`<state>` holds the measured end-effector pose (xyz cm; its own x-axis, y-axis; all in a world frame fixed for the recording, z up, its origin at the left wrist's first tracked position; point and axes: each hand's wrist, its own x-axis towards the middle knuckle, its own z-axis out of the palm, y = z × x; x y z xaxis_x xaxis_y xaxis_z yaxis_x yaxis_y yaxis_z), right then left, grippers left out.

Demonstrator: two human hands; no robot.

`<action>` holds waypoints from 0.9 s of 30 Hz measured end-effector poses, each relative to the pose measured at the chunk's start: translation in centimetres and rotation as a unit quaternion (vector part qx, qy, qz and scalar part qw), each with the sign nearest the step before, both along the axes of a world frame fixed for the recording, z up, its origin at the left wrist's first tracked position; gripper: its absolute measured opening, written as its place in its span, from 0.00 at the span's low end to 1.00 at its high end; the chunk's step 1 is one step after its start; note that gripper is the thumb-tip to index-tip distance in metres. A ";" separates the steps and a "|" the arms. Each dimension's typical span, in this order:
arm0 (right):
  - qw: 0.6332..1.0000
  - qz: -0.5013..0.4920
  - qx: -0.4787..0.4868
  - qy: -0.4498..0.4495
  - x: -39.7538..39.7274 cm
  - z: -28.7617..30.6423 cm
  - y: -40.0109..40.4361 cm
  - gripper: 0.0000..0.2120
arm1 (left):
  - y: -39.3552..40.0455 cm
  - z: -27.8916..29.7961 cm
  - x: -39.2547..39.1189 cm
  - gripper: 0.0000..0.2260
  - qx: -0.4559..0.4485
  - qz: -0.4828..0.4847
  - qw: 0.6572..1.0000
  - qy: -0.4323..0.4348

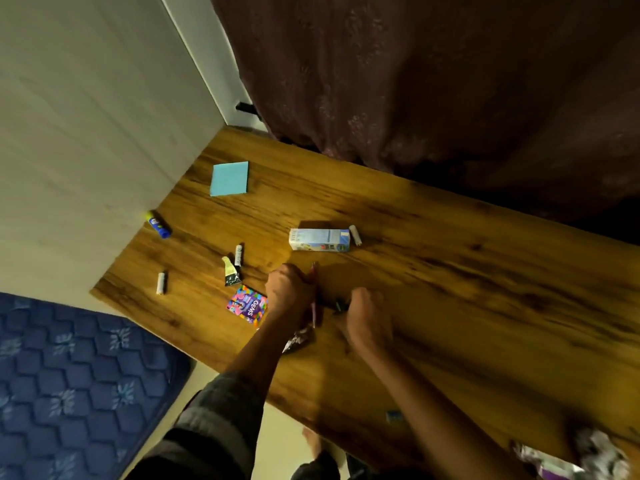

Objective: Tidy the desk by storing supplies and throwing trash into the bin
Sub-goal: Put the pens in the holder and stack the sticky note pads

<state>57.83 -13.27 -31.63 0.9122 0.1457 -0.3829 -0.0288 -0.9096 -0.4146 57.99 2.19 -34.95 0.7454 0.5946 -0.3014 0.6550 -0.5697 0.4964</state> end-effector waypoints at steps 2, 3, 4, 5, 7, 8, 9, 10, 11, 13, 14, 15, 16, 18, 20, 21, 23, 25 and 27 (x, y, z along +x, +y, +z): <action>0.999 -0.031 0.020 0.018 -0.1 0.3 -1.2 0.15 | -0.2 1.0 0.1 0.20 -0.028 -0.015 0.999 0.014; 0.997 -0.054 0.036 0.028 -0.3 0.7 -2.0 0.17 | -0.6 1.6 0.0 0.17 -0.045 -0.031 0.998 0.015; 0.995 -0.075 0.058 0.034 -0.6 1.0 -2.8 0.19 | -1.1 2.4 -0.3 0.12 -0.064 -0.050 0.997 0.012; 0.991 -0.095 0.084 0.041 -1.0 1.5 -3.8 0.19 | -1.7 2.9 -0.6 0.09 -0.085 -0.072 0.994 0.003; 0.981 -0.131 0.137 0.031 -1.9 2.6 -5.8 0.17 | -2.9 4.1 -1.4 0.07 -0.154 -0.097 0.983 -0.019; 0.975 -0.155 0.161 0.015 -2.5 3.3 -7.0 0.14 | -3.6 5.0 -1.8 0.07 -0.199 -0.110 0.973 -0.033; 0.966 -0.182 0.185 0.004 -3.2 4.1 -8.2 0.13 | -4.2 5.7 -2.2 0.07 -0.245 -0.117 0.962 -0.043; 0.956 -0.205 0.211 -0.001 -4.1 4.9 -9.4 0.12 | -5.1 6.5 -2.7 0.06 -0.293 -0.115 0.948 -0.046; 0.942 -0.232 0.243 0.000 -5.0 5.6 -10.5 0.12 | -5.9 7.1 -3.2 0.05 -0.343 -0.109 0.932 -0.046; 0.903 -0.288 0.320 0.004 -7.0 6.9 -12.5 0.09 | -7.4 8.4 -4.5 0.06 -0.428 -0.103 0.896 -0.055; 0.884 -0.312 0.349 -0.005 -8.3 7.8 -13.3 0.09 | -8.1 8.9 -5.1 0.06 -0.454 -0.103 0.882 -0.064; 0.867 -0.335 0.369 -0.021 -9.6 8.6 -14.3 0.09 | -8.8 9.1 -5.5 0.06 -0.474 -0.107 0.871 -0.067; 0.850 -0.357 0.384 -0.042 -10.9 9.3 -15.2 0.08 | -9.6 9.3 -5.9 0.06 -0.493 -0.112 0.860 -0.063; 0.812 -0.407 0.411 -0.077 -13.7 10.6 -17.0 0.07 | -11.4 9.9 -6.7 0.08 -0.527 -0.124 0.839 -0.048; 0.771 -0.453 0.433 -0.109 -16.5 11.8 -19.0 0.07 | -13.8 10.6 -7.7 0.07 -0.519 -0.170 0.837 -0.028; 0.757 -0.469 0.439 -0.118 -17.8 12.1 -20.0 0.07 | -15.2 11.1 -8.3 0.07 -0.508 -0.207 0.836 -0.019; 0.737 -0.496 0.439 -0.132 -20.0 12.5 -22.3 0.08 | -18.1 11.8 -9.6 0.07 -0.492 -0.271 0.827 0.000; 0.712 -0.518 0.447 -0.161 -22.0 12.8 -25.1 0.10 | -21.4 11.8 -11.0 0.08 -0.466 -0.309 0.829 0.019; 0.684 -0.535 0.457 -0.195 -23.7 13.1 -27.7 0.13 | -24.2 11.9 -12.5 0.08 -0.451 -0.313 0.835 0.038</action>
